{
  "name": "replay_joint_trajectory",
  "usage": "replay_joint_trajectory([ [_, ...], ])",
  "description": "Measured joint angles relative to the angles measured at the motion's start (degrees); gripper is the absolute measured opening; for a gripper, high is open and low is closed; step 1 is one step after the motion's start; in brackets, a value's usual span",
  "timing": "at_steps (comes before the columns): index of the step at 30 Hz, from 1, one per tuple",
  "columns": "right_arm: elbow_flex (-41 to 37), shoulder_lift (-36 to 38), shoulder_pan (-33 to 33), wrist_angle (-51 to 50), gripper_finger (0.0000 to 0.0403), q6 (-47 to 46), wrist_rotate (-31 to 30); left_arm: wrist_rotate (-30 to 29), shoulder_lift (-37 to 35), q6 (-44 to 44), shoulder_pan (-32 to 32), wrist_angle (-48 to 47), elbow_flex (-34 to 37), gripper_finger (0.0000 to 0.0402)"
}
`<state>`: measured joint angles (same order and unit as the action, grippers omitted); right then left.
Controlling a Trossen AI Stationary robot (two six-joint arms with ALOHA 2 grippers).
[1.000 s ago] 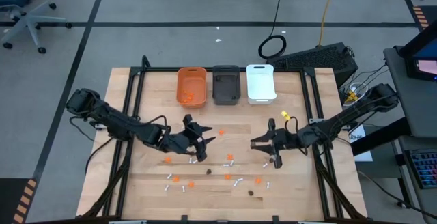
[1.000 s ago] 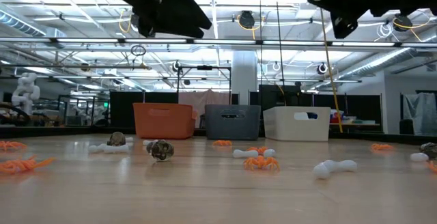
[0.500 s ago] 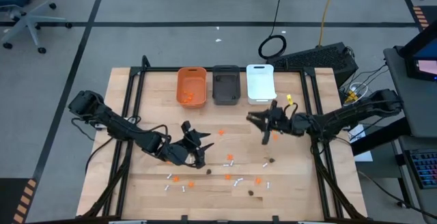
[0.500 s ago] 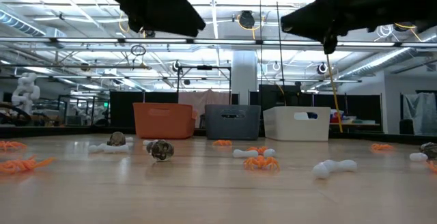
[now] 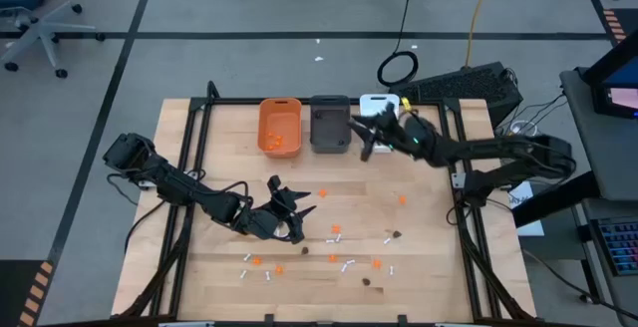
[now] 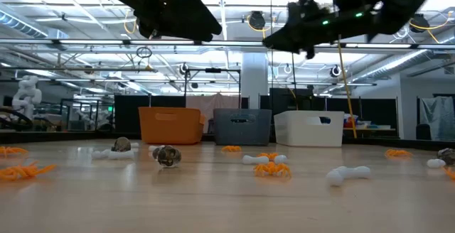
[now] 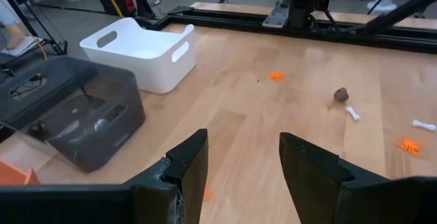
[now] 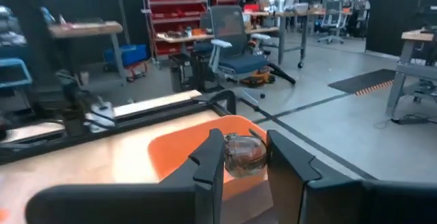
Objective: Sort Halloween decoration
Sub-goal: Put the black skull toy into the black bin
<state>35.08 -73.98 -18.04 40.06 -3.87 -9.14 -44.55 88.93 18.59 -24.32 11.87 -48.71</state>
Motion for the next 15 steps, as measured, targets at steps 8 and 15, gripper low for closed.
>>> replay_joint_trajectory([
  [8, 11.2, -16.2, -8.2, -8.4, 0.0066, 0.1, 6.3, 0.1, 0.0, 0.6, -0.1, 0.3, 0.0, 0.0180],
  [15, 14.0, -25.6, -9.3, -8.7, 0.0066, -0.1, 9.4, 0.6, 0.0, 0.6, -0.2, 1.1, 0.0, 0.0180],
])
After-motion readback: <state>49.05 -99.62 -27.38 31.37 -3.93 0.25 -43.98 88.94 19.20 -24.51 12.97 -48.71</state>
